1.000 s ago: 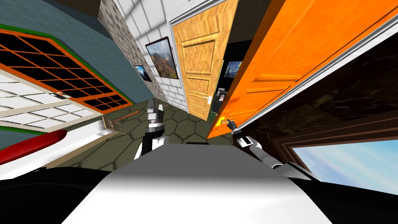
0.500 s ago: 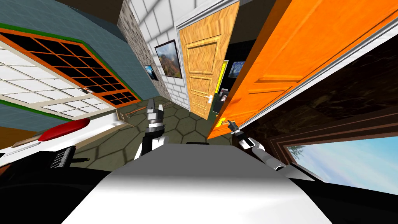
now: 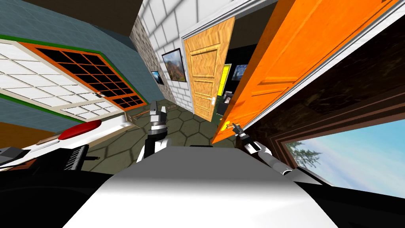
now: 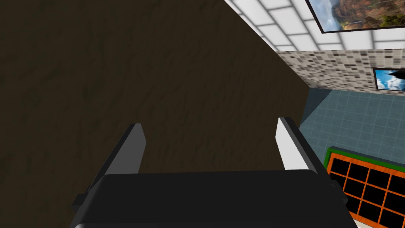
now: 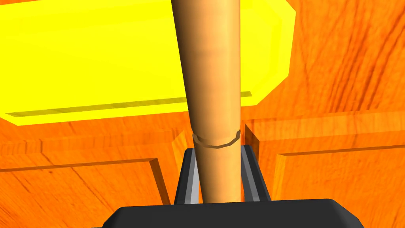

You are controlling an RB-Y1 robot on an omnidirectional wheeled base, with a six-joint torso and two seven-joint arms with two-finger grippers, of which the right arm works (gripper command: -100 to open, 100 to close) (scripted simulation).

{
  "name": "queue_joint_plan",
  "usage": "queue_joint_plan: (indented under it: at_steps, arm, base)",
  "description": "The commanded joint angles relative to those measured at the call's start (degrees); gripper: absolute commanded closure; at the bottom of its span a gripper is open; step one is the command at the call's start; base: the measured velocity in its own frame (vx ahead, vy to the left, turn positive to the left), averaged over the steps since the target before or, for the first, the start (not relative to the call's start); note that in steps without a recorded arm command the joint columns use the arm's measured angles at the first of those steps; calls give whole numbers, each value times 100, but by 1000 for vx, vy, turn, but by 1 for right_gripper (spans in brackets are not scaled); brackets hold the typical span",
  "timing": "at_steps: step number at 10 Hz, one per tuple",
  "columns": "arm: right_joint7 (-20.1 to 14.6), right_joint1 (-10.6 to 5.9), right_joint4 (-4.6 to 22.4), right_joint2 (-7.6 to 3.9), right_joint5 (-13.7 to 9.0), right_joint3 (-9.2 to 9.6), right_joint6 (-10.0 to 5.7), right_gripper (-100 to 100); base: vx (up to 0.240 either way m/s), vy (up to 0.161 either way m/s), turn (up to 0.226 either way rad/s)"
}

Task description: Pull the door open

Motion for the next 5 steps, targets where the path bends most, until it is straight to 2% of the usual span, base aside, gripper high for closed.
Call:
queue_joint_plan:
  at_steps: [1,3,5]
  arm:
    - [-15,-33,28,61,27,56,-174,100]
    - [-20,-24,65,73,34,78,-277,100]
    - [-30,-6,130,92,47,116,-454,100]
  base:
    - [60,75,12]
    - [61,65,35]
    - [77,93,30]
